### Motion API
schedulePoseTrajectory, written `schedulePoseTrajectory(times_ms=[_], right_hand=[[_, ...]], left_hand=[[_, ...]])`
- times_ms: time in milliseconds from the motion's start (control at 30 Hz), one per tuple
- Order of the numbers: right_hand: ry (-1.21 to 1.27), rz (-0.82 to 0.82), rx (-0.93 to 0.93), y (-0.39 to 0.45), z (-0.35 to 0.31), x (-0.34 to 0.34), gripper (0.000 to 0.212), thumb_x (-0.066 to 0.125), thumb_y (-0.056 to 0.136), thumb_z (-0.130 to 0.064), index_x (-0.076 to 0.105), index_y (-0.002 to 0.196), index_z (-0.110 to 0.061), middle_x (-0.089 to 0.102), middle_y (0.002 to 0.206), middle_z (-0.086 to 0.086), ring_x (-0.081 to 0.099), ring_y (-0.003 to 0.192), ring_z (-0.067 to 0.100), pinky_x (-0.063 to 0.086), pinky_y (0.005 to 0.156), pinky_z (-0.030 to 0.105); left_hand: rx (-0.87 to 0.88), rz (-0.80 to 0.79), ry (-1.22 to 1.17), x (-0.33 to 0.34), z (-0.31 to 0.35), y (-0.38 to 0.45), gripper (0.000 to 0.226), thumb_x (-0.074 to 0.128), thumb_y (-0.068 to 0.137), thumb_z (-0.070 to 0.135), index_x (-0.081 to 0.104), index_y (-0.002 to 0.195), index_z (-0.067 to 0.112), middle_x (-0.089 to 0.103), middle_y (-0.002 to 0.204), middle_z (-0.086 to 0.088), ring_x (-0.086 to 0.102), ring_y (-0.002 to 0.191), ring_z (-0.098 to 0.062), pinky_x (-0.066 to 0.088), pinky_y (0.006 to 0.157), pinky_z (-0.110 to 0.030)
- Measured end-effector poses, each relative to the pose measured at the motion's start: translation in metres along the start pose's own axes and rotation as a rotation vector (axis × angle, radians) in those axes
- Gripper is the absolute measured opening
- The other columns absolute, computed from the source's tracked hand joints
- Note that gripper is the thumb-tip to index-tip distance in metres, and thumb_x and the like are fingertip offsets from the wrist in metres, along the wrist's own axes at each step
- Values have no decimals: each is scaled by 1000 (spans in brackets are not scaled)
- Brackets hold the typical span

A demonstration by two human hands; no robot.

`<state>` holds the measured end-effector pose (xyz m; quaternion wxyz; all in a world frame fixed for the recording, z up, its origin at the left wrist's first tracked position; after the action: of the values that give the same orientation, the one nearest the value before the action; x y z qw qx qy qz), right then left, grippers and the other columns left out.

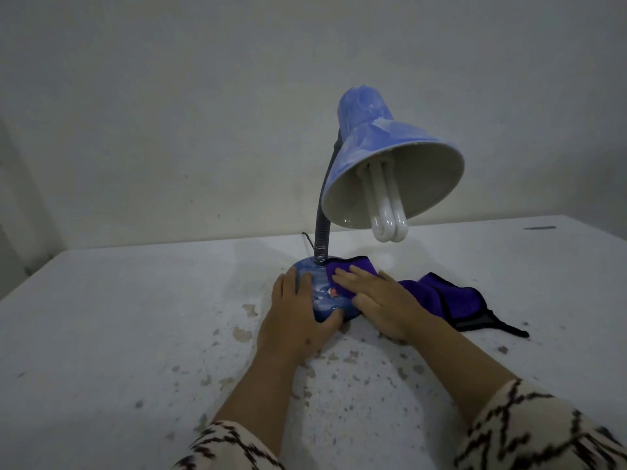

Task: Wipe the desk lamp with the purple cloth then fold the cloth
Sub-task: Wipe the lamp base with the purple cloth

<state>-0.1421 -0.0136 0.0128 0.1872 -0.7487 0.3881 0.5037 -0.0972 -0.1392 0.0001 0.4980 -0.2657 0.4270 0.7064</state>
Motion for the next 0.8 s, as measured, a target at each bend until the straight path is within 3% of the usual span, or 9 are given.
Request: schedulePoseTrajectory(times_ms=[133,333,467,600,800], right_hand=[[-38,-14,50,16,2,0,50,27,95,-17,23,144,-26,20,154,-10,9,142,6,4,117,44],[-121,-15,184,51,6,-1,48,19,95,-23,24,143,-25,25,152,-9,23,137,15,8,110,57],[-116,-59,196,60,12,0,48,16,96,-26,21,143,-30,21,154,-10,21,140,16,13,111,55],[-149,-13,129,51,5,-2,47,21,97,-20,24,144,-20,26,152,-4,28,136,19,23,109,45],[-94,-3,-27,1,-5,-2,52,35,93,-21,25,144,-22,24,153,-7,14,142,10,4,117,39]], left_hand=[[-6,-6,-1,1,-1,1,81,55,82,50,17,145,15,11,155,-6,8,142,-23,21,113,-34],[-7,-7,16,2,0,0,81,52,83,52,17,146,15,10,155,-6,7,143,-22,22,113,-33],[-15,-16,15,2,0,0,82,53,83,52,16,146,15,8,156,-6,4,144,-22,17,114,-34],[-20,-9,-3,1,0,0,81,55,83,50,18,146,15,10,156,-6,7,143,-22,18,114,-34],[-10,6,2,2,0,0,81,56,81,50,20,145,15,13,155,-7,9,143,-23,20,113,-34]])
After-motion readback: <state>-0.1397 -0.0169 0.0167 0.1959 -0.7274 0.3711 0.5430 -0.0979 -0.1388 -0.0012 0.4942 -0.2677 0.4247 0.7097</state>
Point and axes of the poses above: each hand's wrist, its own y-axis towards the middle knuckle, its own x-axis out of the palm, z = x × y, the point moved 7 cm from there along y, towards the middle knuckle
